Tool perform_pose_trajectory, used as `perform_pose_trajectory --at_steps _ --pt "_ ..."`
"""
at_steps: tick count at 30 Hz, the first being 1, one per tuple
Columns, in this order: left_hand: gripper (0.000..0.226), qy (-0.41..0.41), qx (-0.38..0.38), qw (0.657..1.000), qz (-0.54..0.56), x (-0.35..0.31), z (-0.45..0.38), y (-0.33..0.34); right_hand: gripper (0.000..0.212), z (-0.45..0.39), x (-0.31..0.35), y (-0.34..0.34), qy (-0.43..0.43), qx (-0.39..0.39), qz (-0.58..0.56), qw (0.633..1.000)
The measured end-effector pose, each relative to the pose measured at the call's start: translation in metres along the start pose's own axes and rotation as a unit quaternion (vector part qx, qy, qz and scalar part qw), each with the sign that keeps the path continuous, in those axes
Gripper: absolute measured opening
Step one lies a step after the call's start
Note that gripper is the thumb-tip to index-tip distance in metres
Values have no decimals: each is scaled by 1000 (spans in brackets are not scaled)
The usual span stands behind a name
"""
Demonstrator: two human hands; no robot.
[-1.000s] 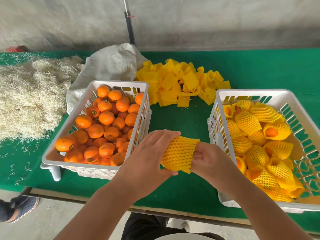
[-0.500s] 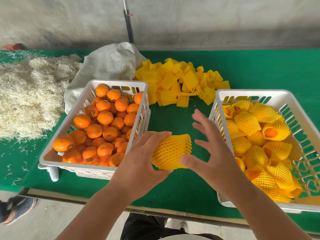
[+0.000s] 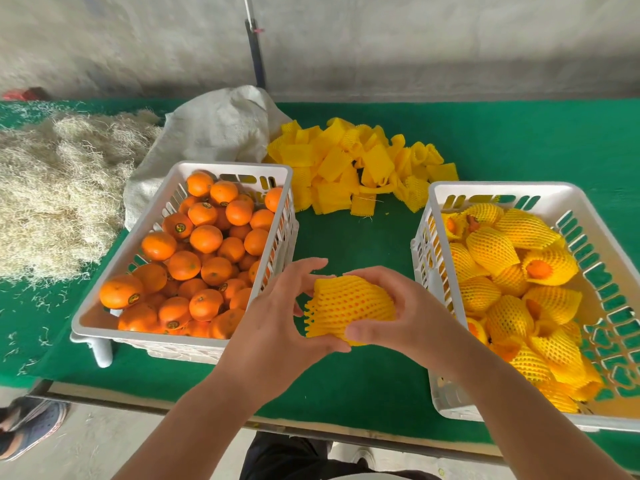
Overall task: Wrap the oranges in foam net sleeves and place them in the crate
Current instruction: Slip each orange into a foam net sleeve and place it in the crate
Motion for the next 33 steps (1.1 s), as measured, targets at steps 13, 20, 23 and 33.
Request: perform_pose_trajectory --at_steps 13,20,23,33 --pt "85 -64 72 994 51 20 -12 34 62 -11 -37 -2 65 90 15 994" --pt "80 -113 39 993 2 55 -18 45 55 -7 -70 -44 127 -63 -87 986" --pt "80 -135 19 978 -156 99 -20 29 31 2 -87 -82 136 -156 -196 959" --pt "117 -237 85 950 -187 214 12 55 16 30 -163 -193 187 -350 -273 876"
Point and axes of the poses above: each hand's wrist, its own z-axis away from the middle knuckle, its own y-axis out of the palm, x = y × z, the point moved 10 cm from there along -z, towards the middle knuckle, and after that the axes turned 10 degrees about y, right-handed, at the moved point
